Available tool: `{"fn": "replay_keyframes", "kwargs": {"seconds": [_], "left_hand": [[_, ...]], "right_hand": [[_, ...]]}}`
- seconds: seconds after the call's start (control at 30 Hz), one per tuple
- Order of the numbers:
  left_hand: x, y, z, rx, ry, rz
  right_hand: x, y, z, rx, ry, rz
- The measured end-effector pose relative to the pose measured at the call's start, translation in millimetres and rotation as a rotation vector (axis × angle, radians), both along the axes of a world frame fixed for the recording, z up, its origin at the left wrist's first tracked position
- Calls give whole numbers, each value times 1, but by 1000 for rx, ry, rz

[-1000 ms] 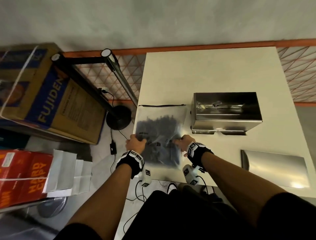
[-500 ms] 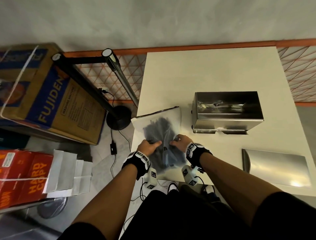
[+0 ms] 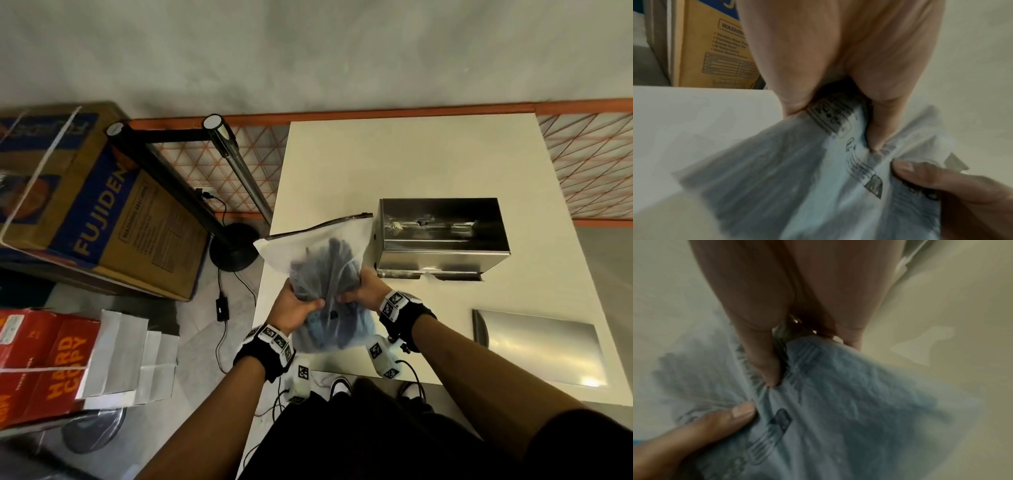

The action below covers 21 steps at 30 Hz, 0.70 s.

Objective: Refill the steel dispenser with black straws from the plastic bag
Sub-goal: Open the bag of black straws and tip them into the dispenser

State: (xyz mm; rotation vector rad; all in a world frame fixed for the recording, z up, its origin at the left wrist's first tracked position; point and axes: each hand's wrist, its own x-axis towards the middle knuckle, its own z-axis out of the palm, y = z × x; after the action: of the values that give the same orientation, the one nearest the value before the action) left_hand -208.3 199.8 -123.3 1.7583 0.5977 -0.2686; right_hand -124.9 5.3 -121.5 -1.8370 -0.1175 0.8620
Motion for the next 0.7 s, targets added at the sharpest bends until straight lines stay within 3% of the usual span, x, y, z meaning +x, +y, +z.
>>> {"fn": "replay_keyframes", "kwargs": {"seconds": [0.27, 0.4, 0.5, 0.7], "left_hand": [[-2, -10, 38, -177, -200, -22], [6, -31, 49, -219, -238, -85], [11, -51, 52, -214, -186, -112], [29, -65, 70, -192, -225, -94]], "right_hand": [[-13, -21, 45, 35, -148, 32], [-25, -51, 53, 146, -165, -146], [-25, -65, 54, 200, -80, -282], [-13, -83, 75, 276, -99, -377]]}}
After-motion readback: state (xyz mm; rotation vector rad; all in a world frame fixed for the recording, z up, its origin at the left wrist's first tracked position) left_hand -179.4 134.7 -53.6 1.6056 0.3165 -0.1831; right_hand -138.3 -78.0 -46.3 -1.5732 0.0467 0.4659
